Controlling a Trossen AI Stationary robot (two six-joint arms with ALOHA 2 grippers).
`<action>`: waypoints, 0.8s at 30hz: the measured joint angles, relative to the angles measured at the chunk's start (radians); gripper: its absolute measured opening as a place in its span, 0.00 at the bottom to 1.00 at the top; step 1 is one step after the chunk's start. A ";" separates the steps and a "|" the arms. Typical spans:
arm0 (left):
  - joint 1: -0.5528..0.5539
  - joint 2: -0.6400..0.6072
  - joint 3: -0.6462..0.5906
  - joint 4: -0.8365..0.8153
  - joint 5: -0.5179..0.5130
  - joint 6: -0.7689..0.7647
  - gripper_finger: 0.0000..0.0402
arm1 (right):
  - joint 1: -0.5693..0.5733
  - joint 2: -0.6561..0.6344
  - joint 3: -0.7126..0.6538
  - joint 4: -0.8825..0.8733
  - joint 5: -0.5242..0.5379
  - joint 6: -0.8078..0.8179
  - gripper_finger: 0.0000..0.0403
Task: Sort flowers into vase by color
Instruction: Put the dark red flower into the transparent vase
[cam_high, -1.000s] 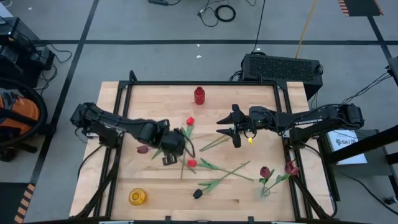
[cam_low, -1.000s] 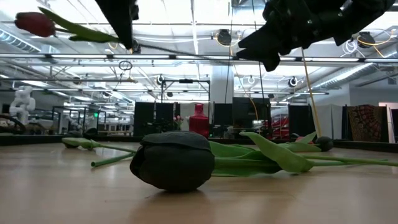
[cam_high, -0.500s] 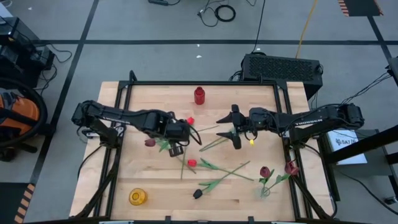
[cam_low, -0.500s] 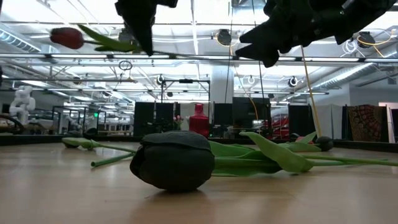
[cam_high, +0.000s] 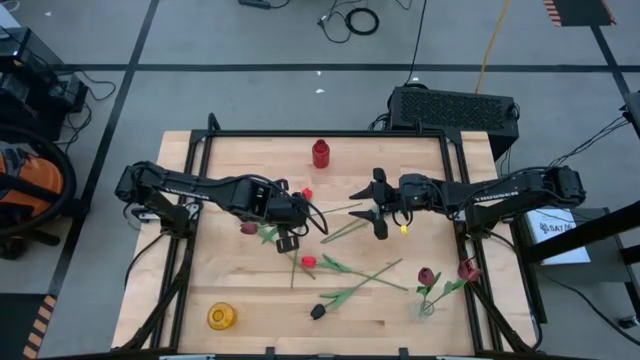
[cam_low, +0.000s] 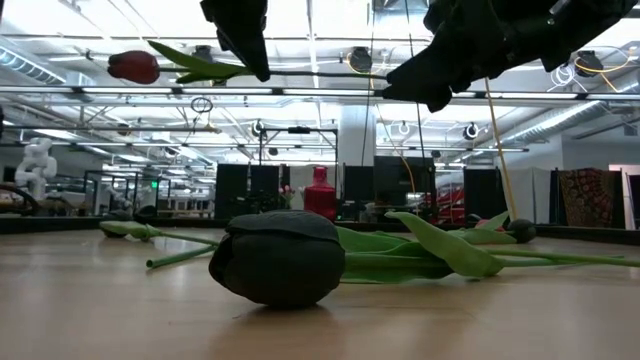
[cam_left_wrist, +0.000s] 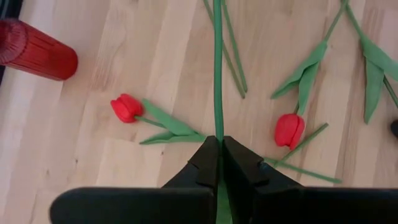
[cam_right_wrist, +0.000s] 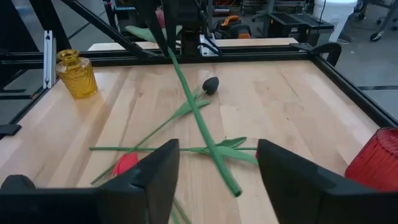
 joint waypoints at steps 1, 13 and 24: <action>0.000 0.000 0.000 0.000 0.000 0.000 0.04 | 0.000 0.000 0.000 0.004 0.000 -0.004 0.48; 0.000 0.000 0.000 -0.001 -0.011 0.000 0.04 | 0.000 0.000 0.000 0.006 -0.005 -0.017 0.07; -0.009 0.000 -0.001 0.003 -0.076 -0.001 0.16 | 0.000 0.000 0.000 -0.017 -0.005 -0.023 0.01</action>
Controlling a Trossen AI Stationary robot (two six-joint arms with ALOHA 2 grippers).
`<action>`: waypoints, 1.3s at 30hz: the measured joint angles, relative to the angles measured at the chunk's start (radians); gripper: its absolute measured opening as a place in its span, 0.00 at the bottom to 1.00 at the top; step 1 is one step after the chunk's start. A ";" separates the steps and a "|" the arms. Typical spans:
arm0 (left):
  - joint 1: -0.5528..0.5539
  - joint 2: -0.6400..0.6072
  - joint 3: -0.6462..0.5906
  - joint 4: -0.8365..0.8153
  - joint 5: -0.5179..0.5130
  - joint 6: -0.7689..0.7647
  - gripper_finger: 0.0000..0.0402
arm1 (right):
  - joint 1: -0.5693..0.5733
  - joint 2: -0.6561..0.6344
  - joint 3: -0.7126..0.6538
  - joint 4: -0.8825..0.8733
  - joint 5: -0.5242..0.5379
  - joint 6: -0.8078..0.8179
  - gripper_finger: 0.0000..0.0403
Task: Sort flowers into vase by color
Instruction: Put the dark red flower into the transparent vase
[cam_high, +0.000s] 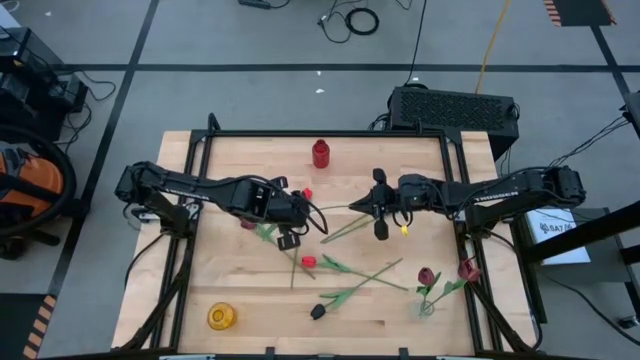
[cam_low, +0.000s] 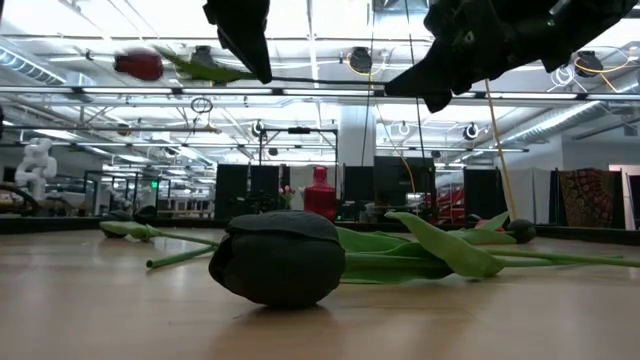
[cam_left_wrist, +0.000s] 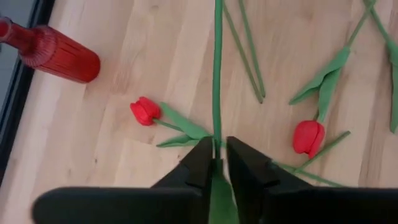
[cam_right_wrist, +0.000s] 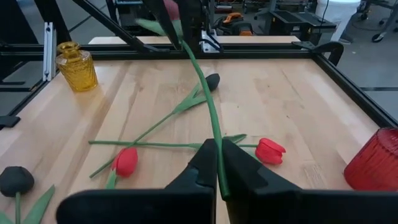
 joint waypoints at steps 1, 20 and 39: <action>-0.003 0.000 0.000 0.000 -0.007 0.000 0.20 | 0.000 0.000 0.000 -0.006 0.000 -0.002 0.01; -0.404 -0.193 0.000 0.145 -0.649 -0.326 0.58 | 0.001 -0.177 0.000 -0.025 0.003 0.097 0.00; -0.467 -0.046 -0.041 0.800 -0.674 0.212 0.58 | 0.202 -0.522 0.000 0.022 0.049 0.054 0.00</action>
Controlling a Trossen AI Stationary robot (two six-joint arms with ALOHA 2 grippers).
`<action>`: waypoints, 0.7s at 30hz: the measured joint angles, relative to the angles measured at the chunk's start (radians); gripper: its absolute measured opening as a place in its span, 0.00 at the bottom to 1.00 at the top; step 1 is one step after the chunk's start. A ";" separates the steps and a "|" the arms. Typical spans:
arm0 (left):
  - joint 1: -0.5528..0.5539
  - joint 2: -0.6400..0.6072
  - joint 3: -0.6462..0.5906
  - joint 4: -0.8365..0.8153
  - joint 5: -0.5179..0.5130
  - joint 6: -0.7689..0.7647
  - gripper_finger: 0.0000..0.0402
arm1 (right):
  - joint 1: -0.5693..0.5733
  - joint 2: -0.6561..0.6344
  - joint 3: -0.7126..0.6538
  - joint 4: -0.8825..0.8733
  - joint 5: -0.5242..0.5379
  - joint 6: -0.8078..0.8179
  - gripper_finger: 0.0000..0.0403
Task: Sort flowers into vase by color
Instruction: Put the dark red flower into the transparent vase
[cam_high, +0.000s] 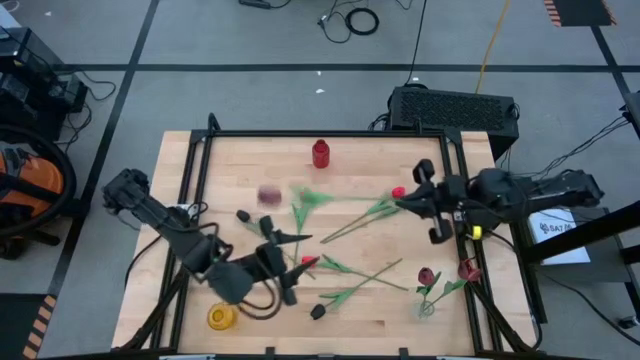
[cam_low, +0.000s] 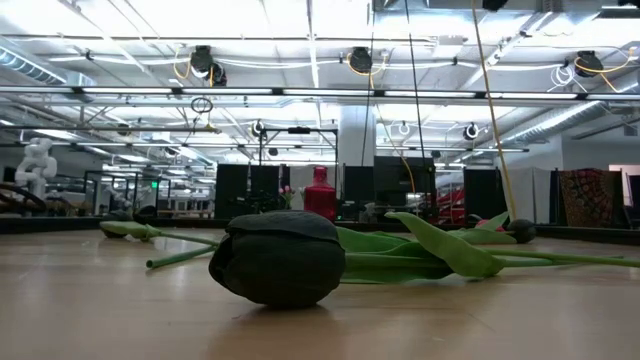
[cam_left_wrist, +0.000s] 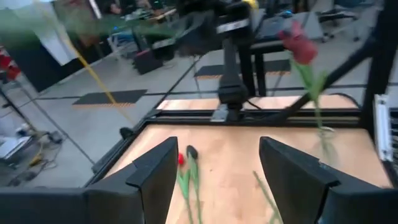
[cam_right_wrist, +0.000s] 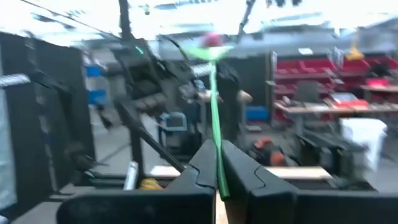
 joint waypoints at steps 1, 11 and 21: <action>0.012 0.012 0.000 0.012 0.000 0.000 0.58 | 0.017 -0.003 0.000 0.016 0.000 -0.006 0.00; 0.106 0.122 -0.001 0.585 0.271 0.388 0.52 | 0.158 0.033 0.000 0.098 -0.076 -0.134 0.00; 0.160 0.144 0.000 0.755 0.396 0.496 0.40 | 0.173 0.070 0.000 0.127 -0.068 -0.128 0.00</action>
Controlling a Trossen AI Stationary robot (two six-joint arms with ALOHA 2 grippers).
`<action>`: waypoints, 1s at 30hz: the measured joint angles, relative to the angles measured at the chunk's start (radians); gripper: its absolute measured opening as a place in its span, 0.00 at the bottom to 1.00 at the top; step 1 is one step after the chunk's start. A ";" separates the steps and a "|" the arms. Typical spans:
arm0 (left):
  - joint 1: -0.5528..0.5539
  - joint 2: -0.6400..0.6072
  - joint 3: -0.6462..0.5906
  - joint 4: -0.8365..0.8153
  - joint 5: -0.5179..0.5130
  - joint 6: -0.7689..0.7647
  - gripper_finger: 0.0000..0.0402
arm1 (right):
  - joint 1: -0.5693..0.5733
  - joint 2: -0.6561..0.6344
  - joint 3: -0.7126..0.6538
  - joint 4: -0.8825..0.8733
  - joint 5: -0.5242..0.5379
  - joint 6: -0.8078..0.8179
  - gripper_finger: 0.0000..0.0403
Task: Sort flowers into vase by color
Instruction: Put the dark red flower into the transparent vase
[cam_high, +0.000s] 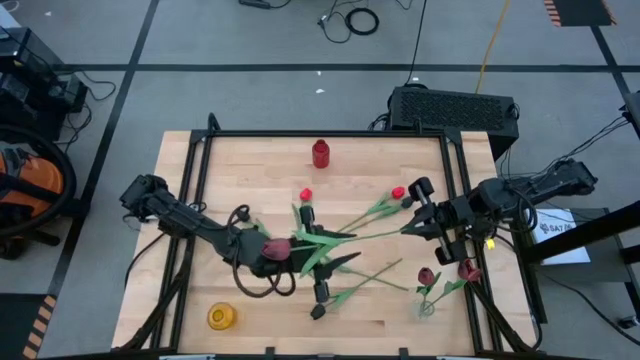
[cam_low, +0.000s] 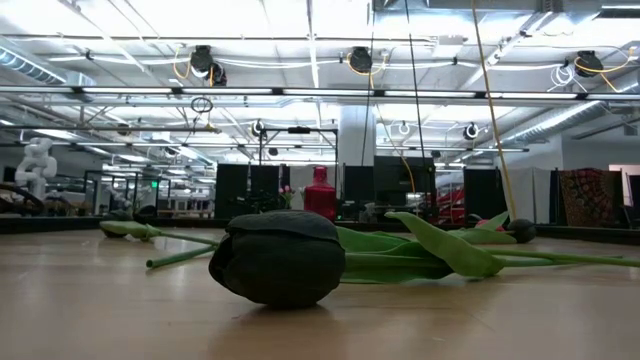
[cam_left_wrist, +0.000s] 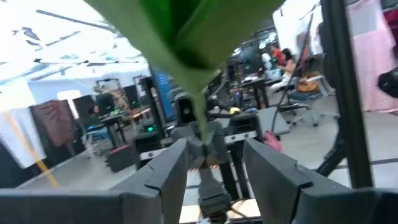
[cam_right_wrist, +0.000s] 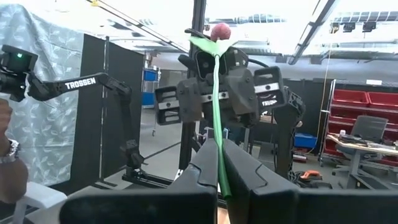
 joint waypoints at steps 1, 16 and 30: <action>-0.001 0.000 0.000 0.006 0.007 0.000 0.39 | 0.000 0.001 0.000 -0.001 0.000 0.000 0.00; -0.005 0.000 0.000 0.138 0.018 0.062 0.34 | 0.000 0.001 0.000 -0.002 -0.001 -0.009 0.00; -0.005 0.000 0.000 0.130 0.017 0.097 0.02 | 0.000 0.001 0.000 -0.001 -0.001 -0.001 0.03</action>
